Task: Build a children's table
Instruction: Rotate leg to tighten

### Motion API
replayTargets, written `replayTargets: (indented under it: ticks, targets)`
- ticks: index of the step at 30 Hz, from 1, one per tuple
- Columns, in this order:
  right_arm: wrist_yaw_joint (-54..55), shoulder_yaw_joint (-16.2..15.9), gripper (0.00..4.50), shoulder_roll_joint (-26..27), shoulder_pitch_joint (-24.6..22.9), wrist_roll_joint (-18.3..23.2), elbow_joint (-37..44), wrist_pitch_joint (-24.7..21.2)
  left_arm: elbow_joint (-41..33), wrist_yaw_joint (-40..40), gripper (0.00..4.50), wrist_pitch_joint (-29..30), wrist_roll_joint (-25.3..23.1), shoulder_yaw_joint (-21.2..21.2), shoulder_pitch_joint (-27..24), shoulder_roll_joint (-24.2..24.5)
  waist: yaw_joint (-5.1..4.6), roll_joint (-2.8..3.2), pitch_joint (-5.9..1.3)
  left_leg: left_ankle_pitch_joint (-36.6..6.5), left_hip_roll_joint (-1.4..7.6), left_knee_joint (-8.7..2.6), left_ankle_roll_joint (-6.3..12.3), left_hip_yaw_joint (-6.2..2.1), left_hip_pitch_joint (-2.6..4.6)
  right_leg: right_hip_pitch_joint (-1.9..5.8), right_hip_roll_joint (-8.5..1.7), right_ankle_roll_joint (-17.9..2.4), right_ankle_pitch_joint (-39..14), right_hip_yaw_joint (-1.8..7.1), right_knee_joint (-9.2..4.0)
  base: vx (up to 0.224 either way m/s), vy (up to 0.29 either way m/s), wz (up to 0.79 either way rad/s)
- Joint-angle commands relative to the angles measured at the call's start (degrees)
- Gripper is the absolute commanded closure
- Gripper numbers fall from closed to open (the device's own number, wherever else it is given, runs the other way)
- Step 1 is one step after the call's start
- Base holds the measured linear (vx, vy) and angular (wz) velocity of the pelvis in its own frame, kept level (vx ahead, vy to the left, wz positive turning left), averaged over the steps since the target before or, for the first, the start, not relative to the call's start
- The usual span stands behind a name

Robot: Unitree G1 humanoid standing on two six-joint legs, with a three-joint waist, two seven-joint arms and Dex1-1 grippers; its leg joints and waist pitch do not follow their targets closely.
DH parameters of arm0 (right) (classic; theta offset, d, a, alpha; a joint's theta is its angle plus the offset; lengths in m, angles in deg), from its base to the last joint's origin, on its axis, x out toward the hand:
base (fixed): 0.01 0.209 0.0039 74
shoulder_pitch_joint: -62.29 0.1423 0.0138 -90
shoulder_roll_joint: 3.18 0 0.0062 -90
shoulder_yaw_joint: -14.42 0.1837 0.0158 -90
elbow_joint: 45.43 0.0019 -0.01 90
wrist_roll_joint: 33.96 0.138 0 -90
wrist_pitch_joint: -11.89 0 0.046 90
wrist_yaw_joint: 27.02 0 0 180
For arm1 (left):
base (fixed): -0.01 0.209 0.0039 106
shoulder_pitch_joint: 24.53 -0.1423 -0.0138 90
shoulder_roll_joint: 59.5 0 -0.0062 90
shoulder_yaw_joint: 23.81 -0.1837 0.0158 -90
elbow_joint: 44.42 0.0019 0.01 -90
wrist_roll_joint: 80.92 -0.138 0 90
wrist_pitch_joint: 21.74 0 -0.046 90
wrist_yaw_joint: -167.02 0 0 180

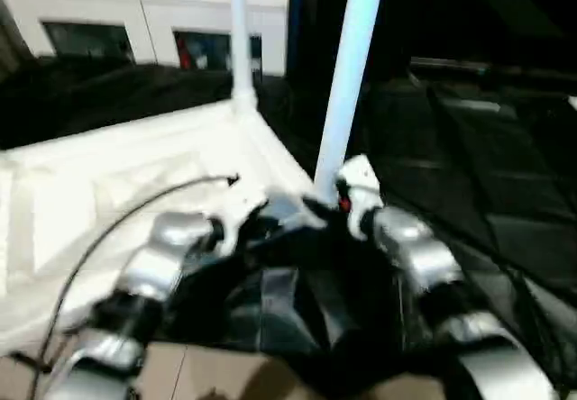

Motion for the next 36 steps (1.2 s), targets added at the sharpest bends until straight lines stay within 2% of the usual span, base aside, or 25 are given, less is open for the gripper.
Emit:
replayTargets:
  ticks: [1, 2, 3, 4, 5, 8, 9, 12, 13, 14, 16, 17, 19, 20, 21, 25, 26, 27, 28, 30, 33, 36]
  targets:
    - [0.2, -3.1, 1.80, 5.0, 0.6, -0.3, -3.2, 0.2, -0.7, -4.5, 4.50, -0.5, 0.9, -0.2, 2.3, -4.0, 0.08, -0.06, -3.99, -8.9, 1.38, -3.81, 0.61, -0.32, -0.04, 3.11, -4.35, -9.2, -14.7, 3.44, -4.44, 0.000, 0.000, 0.00]
    - [0.4, -3.2, 1.80, 5.6, 1.0, -0.7, -4.1, 0.7, -0.6, -4.5, 4.50, -0.6, 0.6, -0.6, 2.3, -4.3, 0.09, -0.05, -3.99, -8.5, 1.35, -3.80, 0.91, -0.34, -0.20, 3.30, -4.34, -9.4, -13.4, 3.44, -4.32, 0.000, 0.000, 0.00]
    - [0.1, -3.0, 1.80, 6.2, 1.2, -0.5, -4.7, 1.1, -0.7, -4.2, 4.50, -0.9, 0.2, -1.2, 2.3, -4.3, 0.13, -0.03, -4.00, -8.4, 1.35, -3.74, 1.31, -0.26, -0.19, 3.18, -4.41, -9.5, -12.5, 3.49, -4.29, 0.000, 0.000, 0.00]
    - [-0.3, -2.8, 1.45, 6.4, 1.4, -0.3, -5.0, 1.3, -0.9, -3.7, 4.50, -0.7, 0.1, -1.6, 2.1, -4.3, 0.12, -0.26, -4.03, -8.3, 1.36, -3.74, 1.68, -0.19, -0.17, 3.24, -4.33, -9.5, -12.0, 3.48, -4.23, 0.000, 0.000, 0.00]
    - [-0.6, -2.5, 1.24, 6.6, 1.6, 0.1, -5.4, 1.5, -1.2, -3.5, 4.50, -0.5, 0.1, -1.8, 2.0, -4.3, 0.15, -0.18, -4.02, -8.2, 1.35, -3.73, 1.82, -0.20, -0.15, 3.23, -4.33, -9.6, -11.8, 3.50, -4.16, 0.000, 0.000, 0.00]
    - [-1.9, -2.0, 1.00, 6.2, 2.0, 0.7, -5.5, 1.3, -1.6, -2.6, 4.50, -0.2, 0.0, -1.9, 1.4, -3.4, 0.06, 0.02, -3.76, -10.0, 1.38, -3.90, 1.76, -0.22, -0.06, 3.13, -4.39, -8.9, -15.0, 3.45, -4.62, 0.000, 0.000, 0.00]
    - [-2.4, -2.1, 1.00, 5.9, 2.0, 0.6, -5.4, 1.4, -1.7, -2.2, 4.50, -0.2, -0.1, -1.9, 1.2, -3.0, 0.05, 0.00, -3.77, -10.3, 1.38, -3.90, 1.69, -0.22, -0.04, 3.13, -4.37, -8.8, -15.5, 3.44, -4.68, 0.000, 0.000, 0.00]
    - [-3.1, -2.2, 0.63, 5.5, 2.1, 0.1, -5.6, 2.2, -1.7, -1.5, 4.50, -0.5, -0.3, -2.1, 1.0, -2.4, 0.03, 0.03, -3.77, -10.8, 1.43, -3.96, 1.51, -0.26, 0.01, 3.07, -4.39, -8.6, -16.1, 3.46, -4.72, 0.000, 0.000, 0.00]
    - [-3.4, -2.3, 0.63, 5.3, 2.2, -0.1, -5.7, 2.7, -1.8, -1.1, 4.50, -0.8, -0.3, -2.2, 0.9, -2.1, 0.03, 0.02, -3.77, -10.7, 1.43, -3.95, 1.51, -0.26, -0.03, 3.06, -4.41, -8.6, -16.0, 3.48, -4.72, 0.000, 0.000, 0.00]
    - [-6.1, -2.9, 0.63, 3.7, 1.6, -0.5, -4.1, 3.5, -2.4, 1.0, 4.50, -1.3, -0.2, -2.7, 0.3, -0.8, 0.08, 0.16, -3.84, -10.6, 1.46, -3.95, 1.55, -0.34, -0.13, 3.18, -4.44, -8.8, -15.3, 3.45, -4.62, 0.000, 0.000, 0.00]
    - [-12.1, -4.4, 0.63, 0.0, 0.0, -0.6, 0.1, 4.2, -3.6, 6.1, 4.50, -3.2, 0.5, -3.6, -0.9, 2.1, 0.16, 0.08, -3.92, -9.8, 1.47, -3.90, 2.27, -0.39, -0.33, 3.45, -4.36, -8.7, -13.7, 3.44, -4.43, 0.000, 0.000, 0.00]
    - [-14.2, -4.9, 0.63, -1.4, -0.6, -0.5, 1.5, 4.4, -3.8, 7.5, 4.50, -3.5, 0.8, -3.7, -1.1, 2.9, 0.01, 0.30, -3.98, -8.8, 1.45, -3.80, 2.63, -0.36, -0.40, 3.44, -4.26, -9.3, -11.4, 3.49, -4.07, 0.000, 0.000, 0.00]
    - [-17.2, -5.7, 0.63, -3.3, -1.5, -0.4, 3.3, 4.7, -4.2, 9.9, 4.50, -4.2, 1.5, -3.7, -1.5, 4.1, 0.10, 0.19, -4.03, -8.5, 1.54, -3.69, 2.94, -0.19, -0.18, 3.26, -4.26, -10.0, -9.9, 3.56, -4.05, 0.000, 0.000, 0.00]
    - [-20.5, -6.4, 0.63, -5.4, -2.3, -0.3, 5.2, 5.0, -4.8, 12.6, 4.50, -4.9, 2.4, -3.9, -1.9, 5.3, 0.14, 0.38, -4.03, -8.0, 1.43, -3.68, 3.13, -0.20, -0.24, 3.41, -4.16, -10.6, -8.9, 3.53, -3.92, 0.000, 0.000, 0.00]
    - [-22.5, -6.9, 0.63, -6.8, -2.8, -0.3, 6.3, 5.2, -5.1, 14.4, 4.50, -5.5, 2.8, -4.1, -2.1, 6.2, 0.21, 0.24, -4.12, -7.5, 1.46, -3.56, 3.50, -0.14, -0.22, 3.48, -4.08, -11.1, -7.3, 3.55, -3.64, 0.000, 0.000, 0.00]
    - [-28.6, -7.8, 0.63, -10.4, -4.1, 0.2, 9.7, 5.2, -5.5, 18.7, 4.50, -6.7, 4.0, -4.3, -2.5, 8.5, 0.45, 0.31, -3.82, -9.9, 1.61, -3.74, 3.46, -0.10, -0.04, 3.28, -4.10, -11.2, -10.5, 3.47, -4.04, 0.000, 0.000, 0.00]
    - [-29.8, -7.9, 0.63, -11.1, -4.3, 0.4, 10.4, 4.9, -5.4, 19.5, 4.50, -7.3, 4.2, -4.3, -2.6, 8.9, 0.64, 0.27, -3.65, -11.4, 1.61, -3.82, 2.99, -0.11, 0.16, 3.16, -4.15, -10.5, -13.4, 3.49, -4.44, 0.000, 0.000, 0.00]
    - [-33.6, -8.8, 0.63, -13.2, -5.0, 1.0, 12.5, 4.0, -5.3, 21.5, 4.50, -7.7, 4.6, -4.4, -2.5, 10.3, 0.53, -0.17, -3.61, -11.7, 1.61, -3.79, 2.99, 0.00, 0.20, 3.14, -4.07, -10.2, -14.3, 3.53, -4.55, 0.000, 0.000, 0.00]
    - [-35.3, -9.4, 0.63, -14.0, -5.3, 1.1, 13.3, 3.8, -5.3, 22.5, 4.50, -8.2, 4.9, -4.4, -2.5, 10.8, 0.77, -0.02, -3.55, -11.9, 1.62, -3.84, 2.93, -0.11, 0.22, 3.17, -4.12, -9.9, -15.4, 3.49, -4.55, 0.000, 0.000, 0.00]
    - [-37.5, -10.4, 0.63, -15.1, -5.7, 1.1, 14.3, 3.6, -5.1, 23.8, 4.50, -8.6, 5.3, -4.1, -2.6, 11.6, 0.98, 0.14, -3.66, -11.2, 1.74, -3.84, 2.91, -0.11, 0.14, 3.10, -4.13, -9.5, -15.2, 3.57, -4.52, 0.000, 0.000, 0.00]
    - [-39.0, -11.3, 0.63, -15.4, -5.9, 1.1, 15.3, 3.2, -4.6, 25.6, 4.50, -9.4, 5.9, -3.8, -2.7, 12.8, 1.10, -0.30, -3.72, -10.3, 1.67, -3.82, 2.89, -0.13, 0.03, 3.15, -4.14, -9.7, -14.4, 3.55, -4.27, 0.000, 0.000, 0.00]
    - [-40.4, -11.6, 0.63, -15.1, -6.1, 1.7, 16.0, 2.4, -4.8, 26.5, 4.50, -9.4, 6.3, -3.7, -2.9, 13.3, 1.14, -0.22, -3.71, -10.0, 1.73, -3.82, 2.88, -0.14, 0.03, 3.09, -4.14, -9.8, -14.1, 3.55, -4.23, 0.000, 0.000, 0.00]
